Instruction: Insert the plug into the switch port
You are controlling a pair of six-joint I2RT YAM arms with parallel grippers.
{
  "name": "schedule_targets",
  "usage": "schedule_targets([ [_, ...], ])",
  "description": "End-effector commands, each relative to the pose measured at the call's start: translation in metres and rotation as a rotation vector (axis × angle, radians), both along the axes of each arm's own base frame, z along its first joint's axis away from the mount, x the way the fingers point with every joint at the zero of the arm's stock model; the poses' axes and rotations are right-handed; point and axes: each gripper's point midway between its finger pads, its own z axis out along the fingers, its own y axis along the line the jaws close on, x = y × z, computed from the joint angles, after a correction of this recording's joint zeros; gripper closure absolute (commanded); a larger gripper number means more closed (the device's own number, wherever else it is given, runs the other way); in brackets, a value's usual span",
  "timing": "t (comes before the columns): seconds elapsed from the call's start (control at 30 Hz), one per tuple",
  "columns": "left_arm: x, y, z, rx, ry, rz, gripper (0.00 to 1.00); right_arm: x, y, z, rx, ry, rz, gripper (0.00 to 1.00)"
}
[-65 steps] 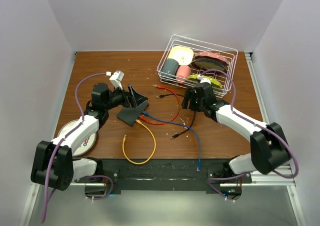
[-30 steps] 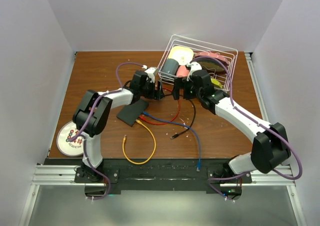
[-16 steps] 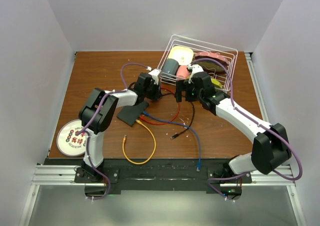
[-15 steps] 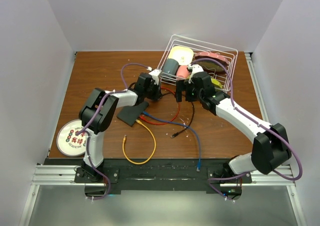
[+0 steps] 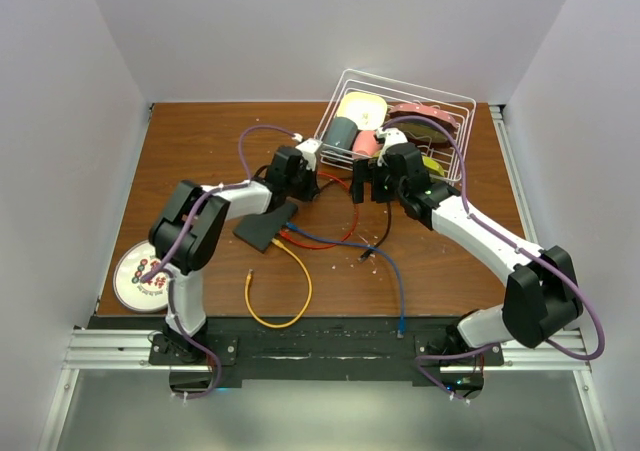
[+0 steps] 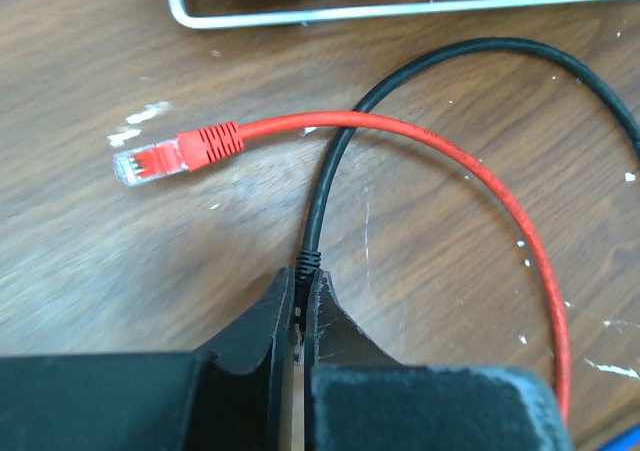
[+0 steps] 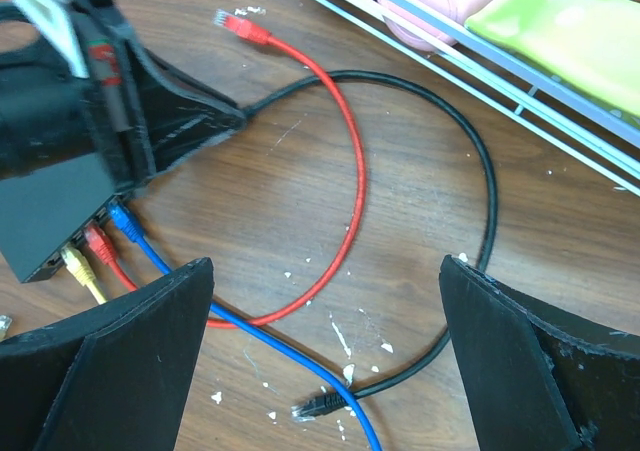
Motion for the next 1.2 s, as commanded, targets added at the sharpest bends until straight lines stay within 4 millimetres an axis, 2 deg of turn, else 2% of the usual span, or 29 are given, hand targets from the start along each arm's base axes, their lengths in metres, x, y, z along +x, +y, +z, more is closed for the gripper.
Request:
schedule_targets([
  [0.0,0.012,0.015,0.070,0.005,-0.129,0.063,1.00,0.000,0.004,0.022,0.048,-0.054,0.018,0.02],
  [0.03,0.013,0.022,0.089,-0.009,-0.152,0.079,1.00,-0.001,0.004,0.024,0.053,-0.060,0.021,0.02],
  [0.1,0.012,0.028,0.107,-0.032,-0.173,0.096,1.00,-0.003,0.007,0.027,0.065,-0.068,0.038,0.02],
  [0.13,0.010,0.032,0.129,-0.059,-0.201,0.097,1.00,-0.003,0.007,0.028,0.068,-0.069,0.043,0.01],
  [0.2,0.007,0.036,0.150,-0.085,-0.229,0.093,1.00,-0.003,0.007,0.034,0.070,-0.094,0.051,0.02],
  [0.23,0.003,0.041,0.171,-0.106,-0.261,0.093,1.00,-0.007,0.012,0.036,0.083,-0.094,0.085,0.02],
  [0.3,0.000,0.046,0.194,-0.126,-0.297,0.105,1.00,-0.008,0.013,0.045,0.086,-0.122,0.108,0.02],
  [0.33,-0.004,0.054,0.213,-0.139,-0.326,0.121,1.00,-0.009,0.014,0.049,0.090,-0.132,0.118,0.02],
  [0.4,-0.010,0.060,0.235,-0.160,-0.363,0.135,1.00,-0.012,0.014,0.061,0.095,-0.170,0.140,0.02],
  [0.43,-0.016,0.064,0.256,-0.180,-0.399,0.139,1.00,-0.013,0.014,0.066,0.097,-0.183,0.149,0.01],
  [0.47,-0.019,0.066,0.266,-0.187,-0.420,0.136,1.00,-0.014,0.013,0.072,0.094,-0.201,0.157,0.02],
  [0.53,-0.032,0.062,0.292,-0.225,-0.466,0.085,1.00,-0.019,0.012,0.088,0.106,-0.244,0.172,0.02],
  [0.6,-0.041,0.057,0.309,-0.247,-0.497,0.032,1.00,-0.026,0.013,0.110,0.121,-0.297,0.213,0.02],
  [0.67,-0.050,0.047,0.316,-0.266,-0.491,-0.047,1.00,-0.035,0.017,0.133,0.134,-0.350,0.271,0.01],
  [0.77,-0.059,0.036,0.306,-0.280,-0.445,-0.128,1.00,-0.048,0.017,0.173,0.150,-0.454,0.328,0.02],
  [0.87,-0.073,0.020,0.296,-0.317,-0.409,-0.245,1.00,-0.057,0.016,0.203,0.156,-0.532,0.363,0.01],
  [0.93,-0.082,0.009,0.302,-0.363,-0.423,-0.335,1.00,-0.062,0.022,0.216,0.176,-0.570,0.410,0.01],
  [1.0,-0.092,0.002,0.299,-0.386,-0.405,-0.405,1.00,-0.066,0.030,0.219,0.189,-0.580,0.464,0.01],
  [1.07,-0.095,-0.002,0.296,-0.391,-0.394,-0.435,1.00,-0.061,0.036,0.216,0.185,-0.572,0.490,0.01],
  [1.13,-0.100,-0.004,0.293,-0.396,-0.386,-0.472,1.00,-0.062,0.046,0.212,0.197,-0.558,0.549,0.01],
  [1.17,-0.102,-0.005,0.291,-0.397,-0.379,-0.480,1.00,-0.059,0.053,0.203,0.202,-0.528,0.577,0.01],
])
